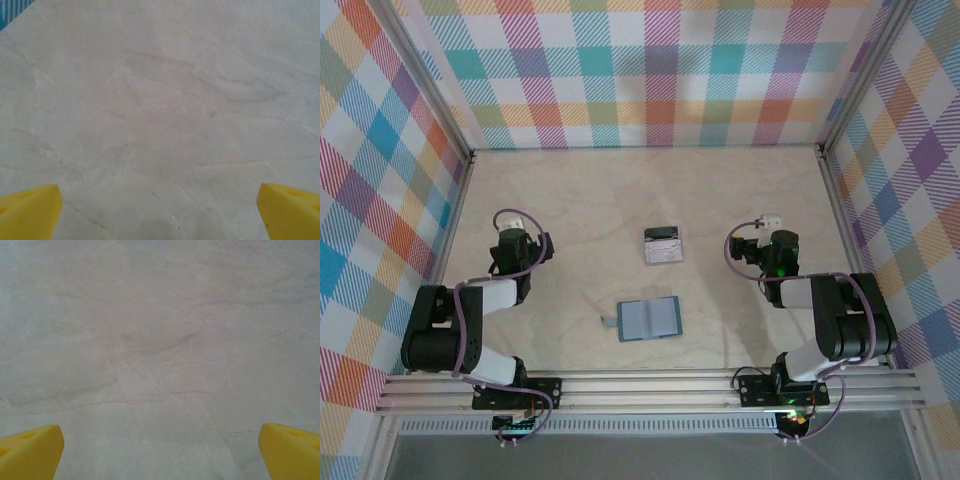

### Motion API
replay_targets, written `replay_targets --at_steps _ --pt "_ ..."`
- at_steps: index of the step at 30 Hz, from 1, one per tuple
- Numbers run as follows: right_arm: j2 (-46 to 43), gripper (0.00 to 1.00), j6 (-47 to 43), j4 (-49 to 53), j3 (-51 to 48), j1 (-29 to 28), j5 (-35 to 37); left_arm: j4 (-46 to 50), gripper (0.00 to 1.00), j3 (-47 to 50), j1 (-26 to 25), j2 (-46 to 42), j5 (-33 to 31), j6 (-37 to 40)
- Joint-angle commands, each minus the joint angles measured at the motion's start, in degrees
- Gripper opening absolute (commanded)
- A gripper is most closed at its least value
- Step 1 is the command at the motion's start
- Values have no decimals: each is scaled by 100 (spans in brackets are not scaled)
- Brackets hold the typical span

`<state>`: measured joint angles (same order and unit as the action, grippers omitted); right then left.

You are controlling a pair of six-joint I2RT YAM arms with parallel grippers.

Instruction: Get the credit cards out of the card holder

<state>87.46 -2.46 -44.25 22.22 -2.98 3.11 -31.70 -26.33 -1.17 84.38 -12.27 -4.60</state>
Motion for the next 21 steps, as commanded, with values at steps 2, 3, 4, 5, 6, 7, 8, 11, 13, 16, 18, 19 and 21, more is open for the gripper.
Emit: replay_targets --at_steps 2,3,4,5,6,7,8,11,13,16,18,19,21 --pt "26 100 138 -557 0 66 -200 -1026 100 82 -118 291 606 385" --pt "40 100 162 -576 6 63 -128 -1735 100 289 -253 616 623 601" --pt "35 100 212 -490 36 64 -40 -1560 100 243 -331 561 540 654" --pt "50 100 239 -516 37 65 18 -1270 100 174 -324 489 546 634" --pt "42 100 246 -497 37 69 59 -1593 100 250 -328 582 534 647" --pt "43 100 246 -519 37 68 66 -1319 100 190 -326 508 542 635" --pt "43 100 246 -519 37 65 77 -1504 100 227 -325 558 536 643" --pt "37 100 252 -491 42 66 49 -1385 100 204 -333 527 540 643" --pt "34 100 265 -450 68 103 -27 -1436 100 236 -332 511 542 645" --pt "34 100 263 -442 72 105 -33 -1433 100 222 -315 515 572 632" --pt "43 100 251 -434 80 111 -39 -1427 100 224 -315 515 576 630" --pt "56 100 246 -435 89 107 -48 -1427 100 223 -314 510 577 629" --pt "69 100 263 -381 118 110 -92 -1426 100 224 -319 510 577 631"
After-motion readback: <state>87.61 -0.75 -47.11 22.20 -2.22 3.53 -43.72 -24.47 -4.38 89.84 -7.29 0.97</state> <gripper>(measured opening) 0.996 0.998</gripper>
